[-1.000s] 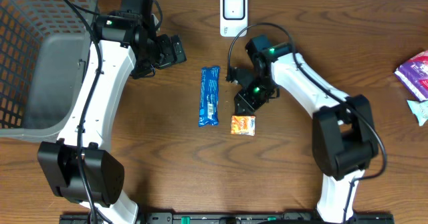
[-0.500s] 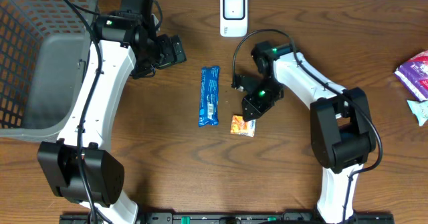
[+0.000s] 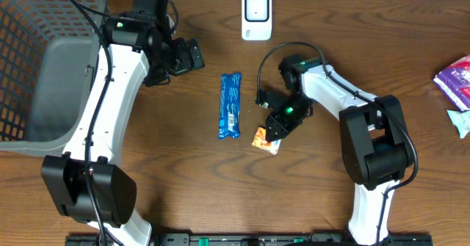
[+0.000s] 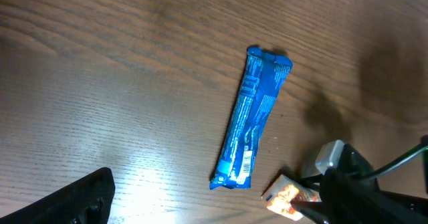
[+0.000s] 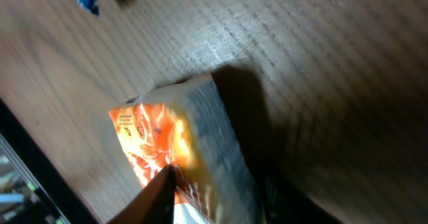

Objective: Scan the item barcode
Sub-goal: 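Reach the right gripper to the orange tissue pack and grasp it, then lift the orange pack and hold it before the scanner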

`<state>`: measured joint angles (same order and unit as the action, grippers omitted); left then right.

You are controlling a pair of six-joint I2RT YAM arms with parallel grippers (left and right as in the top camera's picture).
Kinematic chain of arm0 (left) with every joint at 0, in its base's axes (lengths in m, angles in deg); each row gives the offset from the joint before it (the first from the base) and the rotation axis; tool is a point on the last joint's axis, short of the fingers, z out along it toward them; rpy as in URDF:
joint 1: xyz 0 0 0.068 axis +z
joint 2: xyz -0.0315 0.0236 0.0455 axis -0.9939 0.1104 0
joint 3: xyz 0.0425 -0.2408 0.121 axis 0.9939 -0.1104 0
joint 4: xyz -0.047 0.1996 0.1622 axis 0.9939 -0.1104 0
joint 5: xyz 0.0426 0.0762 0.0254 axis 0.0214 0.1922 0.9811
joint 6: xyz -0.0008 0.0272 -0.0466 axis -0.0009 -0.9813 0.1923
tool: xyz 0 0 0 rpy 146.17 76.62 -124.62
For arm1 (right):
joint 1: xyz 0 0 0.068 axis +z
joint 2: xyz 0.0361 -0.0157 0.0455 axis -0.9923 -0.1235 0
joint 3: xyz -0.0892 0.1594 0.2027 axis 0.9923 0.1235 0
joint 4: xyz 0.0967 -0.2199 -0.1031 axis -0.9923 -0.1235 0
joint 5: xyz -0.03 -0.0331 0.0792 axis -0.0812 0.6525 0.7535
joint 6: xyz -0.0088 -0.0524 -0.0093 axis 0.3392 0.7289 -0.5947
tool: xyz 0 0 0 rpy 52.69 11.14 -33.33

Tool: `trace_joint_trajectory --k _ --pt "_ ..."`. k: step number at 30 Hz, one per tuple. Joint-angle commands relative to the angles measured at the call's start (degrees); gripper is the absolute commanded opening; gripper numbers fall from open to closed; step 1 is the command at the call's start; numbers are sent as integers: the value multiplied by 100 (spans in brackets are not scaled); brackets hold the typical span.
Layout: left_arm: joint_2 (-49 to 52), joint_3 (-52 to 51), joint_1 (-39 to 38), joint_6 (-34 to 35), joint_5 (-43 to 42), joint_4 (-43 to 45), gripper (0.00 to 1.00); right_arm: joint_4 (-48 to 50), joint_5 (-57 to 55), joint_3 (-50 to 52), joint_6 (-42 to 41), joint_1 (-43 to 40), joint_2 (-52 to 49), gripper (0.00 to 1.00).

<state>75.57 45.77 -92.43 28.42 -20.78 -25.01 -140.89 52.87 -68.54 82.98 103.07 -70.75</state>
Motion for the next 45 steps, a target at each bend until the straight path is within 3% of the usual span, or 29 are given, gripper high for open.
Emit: trace_joint_trajectory --k 1,4,12,19,25,36,45 --pt "13 28 20 -57 79 -13 98 83 153 116 -11 17 -42 20" --pt "13 28 20 -57 79 -11 98 133 332 103 -247 13 -39 1" --pt "13 28 20 -57 79 -11 98 446 1285 -66 -1276 -264 -39 1" --pt "13 28 20 -57 79 -13 98 643 3770 -461 -1272 -1220 -39 1" --pt "13 28 20 -57 79 -11 98 1521 5862 -461 -1434 -1971 -39 1" --pt "13 28 20 -57 79 -11 98 4070 6183 -461 -4306 -2282 -39 1" --pt "13 28 20 -57 79 -11 98 5506 6179 -461 -5565 -2194 -39 1"
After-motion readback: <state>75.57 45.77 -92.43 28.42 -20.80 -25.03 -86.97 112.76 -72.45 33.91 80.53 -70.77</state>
